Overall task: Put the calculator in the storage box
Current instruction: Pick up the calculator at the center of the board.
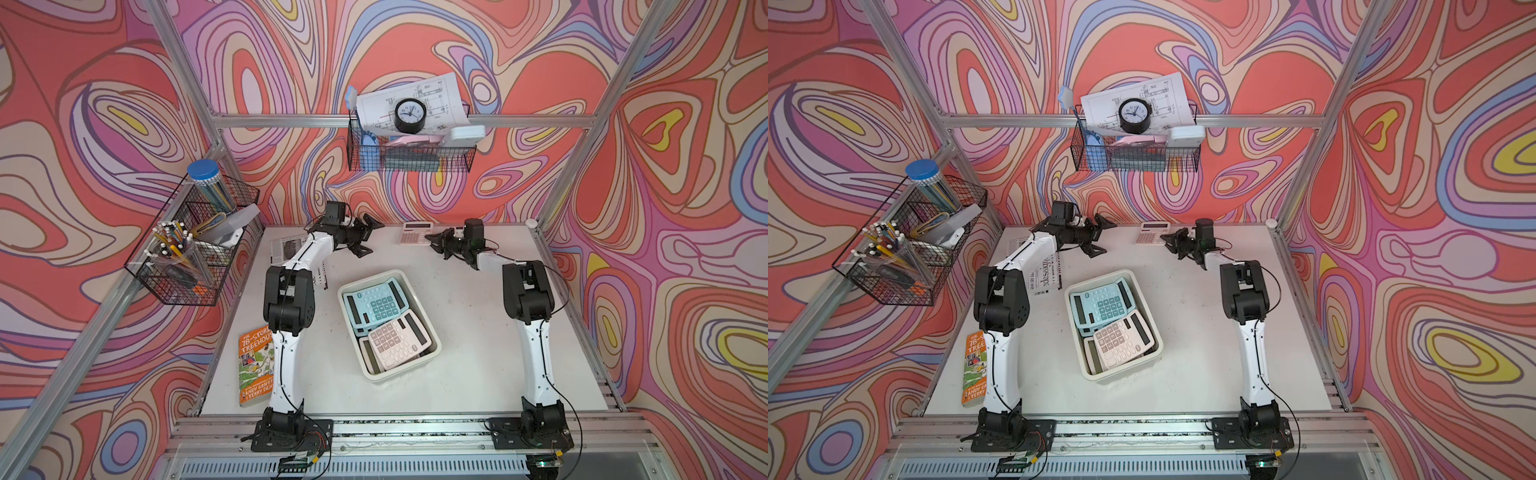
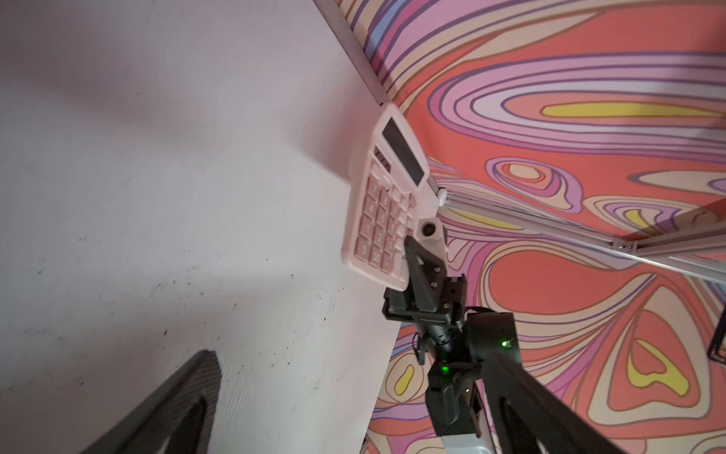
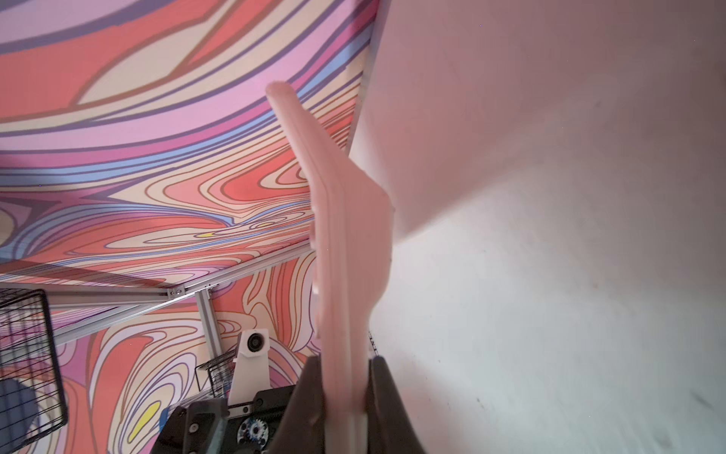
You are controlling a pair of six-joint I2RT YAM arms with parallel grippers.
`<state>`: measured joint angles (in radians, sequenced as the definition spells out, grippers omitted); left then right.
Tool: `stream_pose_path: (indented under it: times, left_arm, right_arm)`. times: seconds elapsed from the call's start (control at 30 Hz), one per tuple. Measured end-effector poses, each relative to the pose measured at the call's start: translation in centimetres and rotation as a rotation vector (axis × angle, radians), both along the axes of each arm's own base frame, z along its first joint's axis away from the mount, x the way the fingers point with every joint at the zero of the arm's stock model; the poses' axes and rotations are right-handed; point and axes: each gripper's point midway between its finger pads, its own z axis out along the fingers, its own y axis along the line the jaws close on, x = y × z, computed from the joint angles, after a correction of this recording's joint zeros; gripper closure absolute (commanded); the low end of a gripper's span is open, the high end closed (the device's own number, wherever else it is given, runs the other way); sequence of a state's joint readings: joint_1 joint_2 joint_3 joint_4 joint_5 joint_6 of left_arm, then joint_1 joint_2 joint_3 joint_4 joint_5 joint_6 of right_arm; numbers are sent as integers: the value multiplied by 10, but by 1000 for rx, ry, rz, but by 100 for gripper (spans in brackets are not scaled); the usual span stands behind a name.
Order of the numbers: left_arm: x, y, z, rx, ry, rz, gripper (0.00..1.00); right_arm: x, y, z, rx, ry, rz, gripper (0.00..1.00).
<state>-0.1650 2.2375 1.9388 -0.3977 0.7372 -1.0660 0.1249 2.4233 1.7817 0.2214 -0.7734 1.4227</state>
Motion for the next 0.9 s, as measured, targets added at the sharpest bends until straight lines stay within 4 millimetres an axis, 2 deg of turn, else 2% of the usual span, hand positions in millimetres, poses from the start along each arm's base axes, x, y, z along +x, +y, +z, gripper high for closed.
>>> stream_pose_path:
  times: [0.13, 0.3, 0.53, 0.63, 0.9]
  left_arm:
    - [-21, 1, 10, 45, 7, -56, 1]
    - [-45, 0, 35, 53, 4, -106, 1]
    - [-67, 1, 68, 55, -47, -157, 1]
    - [-72, 2, 71, 60, -63, -173, 2]
    - [-77, 3, 66, 71, -77, -207, 1]
  right_arm:
    - [-12, 3, 31, 31, -11, 60, 100]
    - [-33, 15, 62, 78, -19, 171, 100]
    - [-64, 25, 88, 132, -17, 299, 100]
    - [-82, 26, 95, 152, -2, 347, 100]
    - [-127, 27, 114, 145, 4, 468, 100]
